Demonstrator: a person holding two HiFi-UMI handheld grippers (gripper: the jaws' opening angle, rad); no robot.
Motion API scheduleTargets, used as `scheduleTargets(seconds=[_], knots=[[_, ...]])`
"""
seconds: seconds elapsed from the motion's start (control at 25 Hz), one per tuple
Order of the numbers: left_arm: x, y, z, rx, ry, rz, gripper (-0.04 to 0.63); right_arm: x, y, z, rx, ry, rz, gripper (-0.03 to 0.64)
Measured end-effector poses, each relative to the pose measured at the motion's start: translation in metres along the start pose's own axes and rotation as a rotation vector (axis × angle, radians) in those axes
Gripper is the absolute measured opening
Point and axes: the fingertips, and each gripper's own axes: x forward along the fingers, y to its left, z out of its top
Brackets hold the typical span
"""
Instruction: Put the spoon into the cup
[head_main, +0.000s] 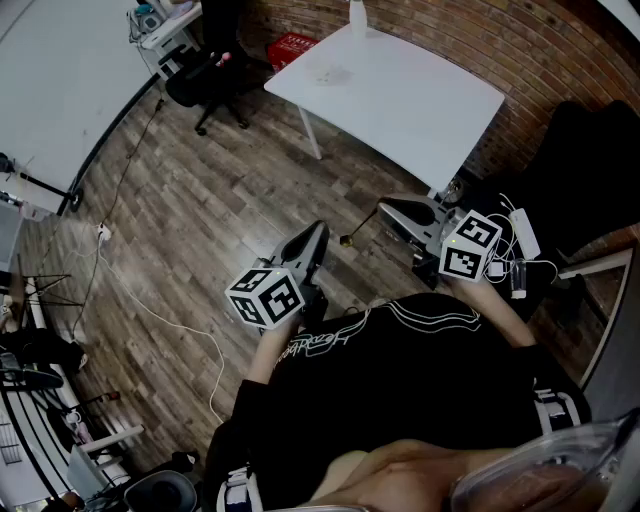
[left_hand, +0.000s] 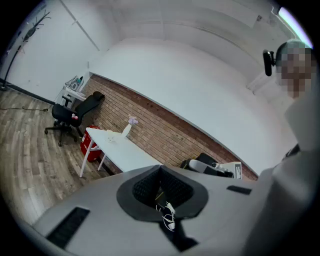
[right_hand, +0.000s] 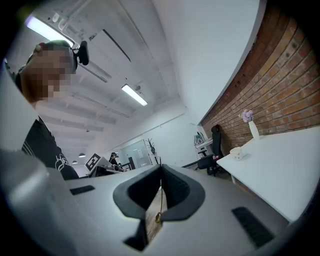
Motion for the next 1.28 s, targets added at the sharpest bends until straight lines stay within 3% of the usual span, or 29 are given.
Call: scheduleTargets(seconds=[0.44, 1.28], knots=[[0.017, -0.001, 0.008, -0.002, 0.003, -0.003, 0.004, -0.001, -0.016, 0.011, 0.019, -0.008, 0.008, 0.0], [0.111, 0.005, 0.035, 0.039, -0.037, 0.041, 0.003, -0.007, -0.106, 0.045, 0.035, -0.04, 0.072, 0.0]])
